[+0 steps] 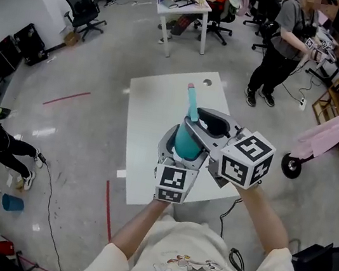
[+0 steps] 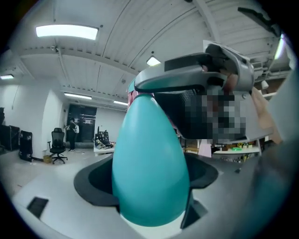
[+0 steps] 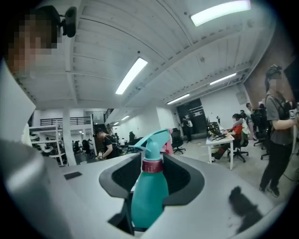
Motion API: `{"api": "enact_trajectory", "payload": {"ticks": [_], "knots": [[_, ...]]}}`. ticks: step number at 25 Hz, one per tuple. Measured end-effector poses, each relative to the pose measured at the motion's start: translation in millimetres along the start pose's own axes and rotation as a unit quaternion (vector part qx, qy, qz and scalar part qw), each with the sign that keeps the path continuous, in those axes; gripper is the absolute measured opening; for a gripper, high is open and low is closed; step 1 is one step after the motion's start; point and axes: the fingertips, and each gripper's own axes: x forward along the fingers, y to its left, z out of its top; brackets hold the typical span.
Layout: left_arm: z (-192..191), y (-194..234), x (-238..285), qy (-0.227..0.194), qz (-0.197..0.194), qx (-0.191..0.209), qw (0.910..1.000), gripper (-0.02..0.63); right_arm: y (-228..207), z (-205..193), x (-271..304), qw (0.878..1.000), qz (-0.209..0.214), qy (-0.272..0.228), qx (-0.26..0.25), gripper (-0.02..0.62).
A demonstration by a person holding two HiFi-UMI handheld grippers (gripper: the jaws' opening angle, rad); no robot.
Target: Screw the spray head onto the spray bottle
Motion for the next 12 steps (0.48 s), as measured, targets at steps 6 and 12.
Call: {"api": "enact_trajectory", "payload": {"ticks": [6,12], "knots": [[33.5,-5.4,-19.0,-0.090,-0.070,-0.005,0.9935,0.425,26.5,2.3,-29.3,0.993,0.114,0.006,0.009,0.219],[50.7,-36.8,-56.1,-0.127,-0.265,0.035,0.9552,0.425,29.3,37.5,-69.9,0.965,0.257,-0.019,-0.050,0.276]]}}
